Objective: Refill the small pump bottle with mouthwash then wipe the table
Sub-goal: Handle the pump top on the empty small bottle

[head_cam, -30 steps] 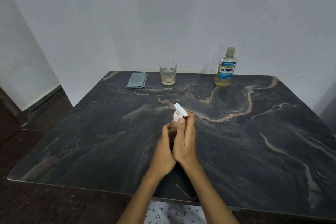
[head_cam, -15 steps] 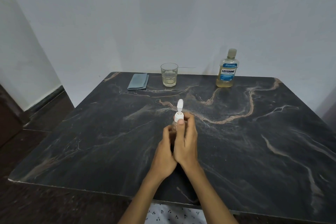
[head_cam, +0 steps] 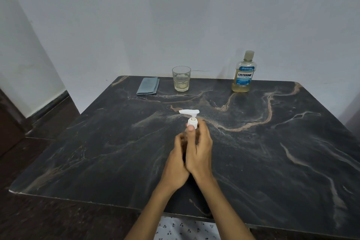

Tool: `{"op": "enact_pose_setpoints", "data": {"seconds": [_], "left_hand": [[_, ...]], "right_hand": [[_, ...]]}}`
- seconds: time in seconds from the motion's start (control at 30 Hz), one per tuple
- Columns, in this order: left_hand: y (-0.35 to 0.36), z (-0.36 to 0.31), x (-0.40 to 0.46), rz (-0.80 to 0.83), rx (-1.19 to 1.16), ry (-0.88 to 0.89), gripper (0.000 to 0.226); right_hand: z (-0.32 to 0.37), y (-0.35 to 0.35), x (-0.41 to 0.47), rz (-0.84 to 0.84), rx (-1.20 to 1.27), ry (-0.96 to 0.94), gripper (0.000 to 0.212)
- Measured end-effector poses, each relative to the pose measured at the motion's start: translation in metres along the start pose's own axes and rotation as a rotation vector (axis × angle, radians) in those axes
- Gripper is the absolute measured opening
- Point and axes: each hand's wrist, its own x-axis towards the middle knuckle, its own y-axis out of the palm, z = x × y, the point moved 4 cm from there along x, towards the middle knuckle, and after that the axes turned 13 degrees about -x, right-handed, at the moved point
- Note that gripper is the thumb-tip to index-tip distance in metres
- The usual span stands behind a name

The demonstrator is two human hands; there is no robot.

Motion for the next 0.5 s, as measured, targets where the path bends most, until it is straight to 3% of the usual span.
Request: {"op": "enact_pose_setpoints", "data": {"seconds": [0.17,0.33,0.5], "left_hand": [[-0.001,-0.001,-0.001,0.007,0.011,0.005,0.039],[-0.004,0.002,0.000,-0.002,0.027,0.030,0.055],[-0.001,0.003,-0.001,0.006,-0.011,-0.012,0.039]], "right_hand": [[0.009,-0.002,0.008,0.020,0.066,0.078,0.058],[0.021,-0.009,0.022,0.092,0.123,0.081,0.029],[0.037,-0.020,0.041,0.031,0.179,0.010,0.023]]}}
